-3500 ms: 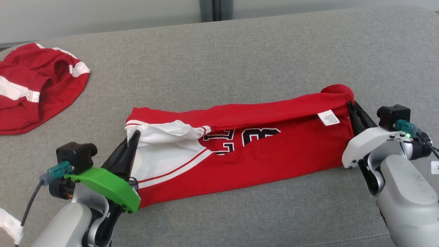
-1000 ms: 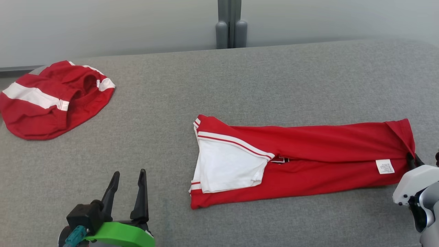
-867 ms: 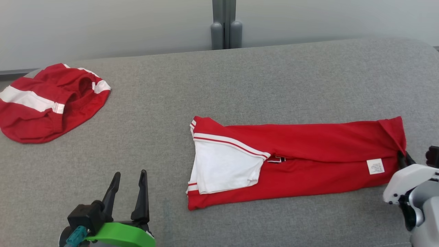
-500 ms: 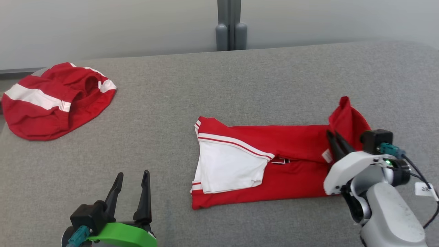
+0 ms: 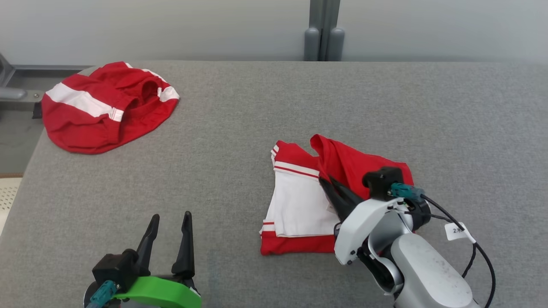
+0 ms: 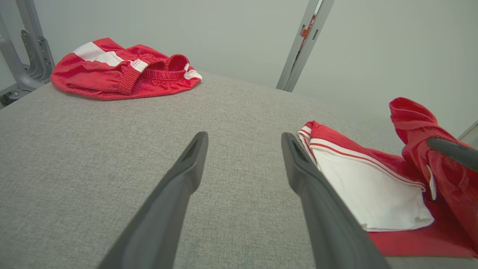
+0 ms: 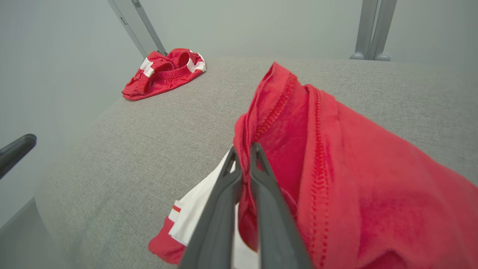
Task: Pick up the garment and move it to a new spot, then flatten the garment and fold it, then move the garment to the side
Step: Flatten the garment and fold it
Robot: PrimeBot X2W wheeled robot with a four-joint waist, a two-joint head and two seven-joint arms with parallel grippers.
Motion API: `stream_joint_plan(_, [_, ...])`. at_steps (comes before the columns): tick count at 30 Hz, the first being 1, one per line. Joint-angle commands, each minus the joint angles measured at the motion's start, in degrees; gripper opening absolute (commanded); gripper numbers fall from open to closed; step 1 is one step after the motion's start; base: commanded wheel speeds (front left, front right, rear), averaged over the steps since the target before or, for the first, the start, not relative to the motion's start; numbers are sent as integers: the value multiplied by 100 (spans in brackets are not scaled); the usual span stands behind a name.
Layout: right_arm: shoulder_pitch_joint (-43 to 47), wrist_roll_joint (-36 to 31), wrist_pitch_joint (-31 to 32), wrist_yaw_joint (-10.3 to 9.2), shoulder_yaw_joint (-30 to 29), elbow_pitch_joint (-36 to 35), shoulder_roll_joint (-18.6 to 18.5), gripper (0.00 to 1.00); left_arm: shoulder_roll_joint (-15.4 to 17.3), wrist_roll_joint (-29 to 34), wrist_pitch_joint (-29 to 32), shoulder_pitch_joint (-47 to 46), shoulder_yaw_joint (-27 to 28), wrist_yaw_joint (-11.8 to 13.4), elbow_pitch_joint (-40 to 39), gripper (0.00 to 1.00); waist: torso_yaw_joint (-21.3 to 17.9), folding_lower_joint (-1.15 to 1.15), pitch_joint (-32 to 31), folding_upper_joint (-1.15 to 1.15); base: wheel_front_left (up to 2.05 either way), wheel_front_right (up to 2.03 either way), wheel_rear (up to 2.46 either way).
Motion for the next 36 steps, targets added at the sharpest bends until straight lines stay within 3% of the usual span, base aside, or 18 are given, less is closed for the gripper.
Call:
stream_joint_plan(1, [-120,64,7,-7,83,101,8,0,-24,-17,-24,-124,17,-26,29,100,145,0,65,0,0,0,0])
stream_joint_plan(12, [-836,591,-159,-6,802,1116,29,0,-230,72,-56,-267,16,-132,205,100,408,0,163,0,0,0,0])
stream_joint_plan(13, [-887,626,-203,-6,844,1202,28,31,-242,71,-52,-272,23,-135,216,100,414,0,167,0,0,0,0])
stream_joint_plan(14, [-962,646,-262,-6,894,1302,27,97,-253,80,-49,-274,34,-149,231,100,418,0,172,0,0,0,0])
stream_joint_plan(15, [-1015,680,-310,-7,938,1371,28,100,-267,88,-50,-278,39,-156,243,100,420,0,174,0,0,0,0])
stream_joint_plan(23, [-1370,999,-813,-7,1443,1520,28,100,-327,152,-51,-296,119,-212,306,100,320,0,149,0,0,0,0])
stream_joint_plan(27, [-1479,857,-1101,-7,1407,1539,27,100,-341,208,-52,-294,156,-246,281,100,218,0,126,0,0,0,0])
stream_joint_plan(36, [-1268,-106,-1641,-7,255,1669,26,100,-391,414,-50,-399,88,-324,283,100,-58,0,95,0,0,0,0])
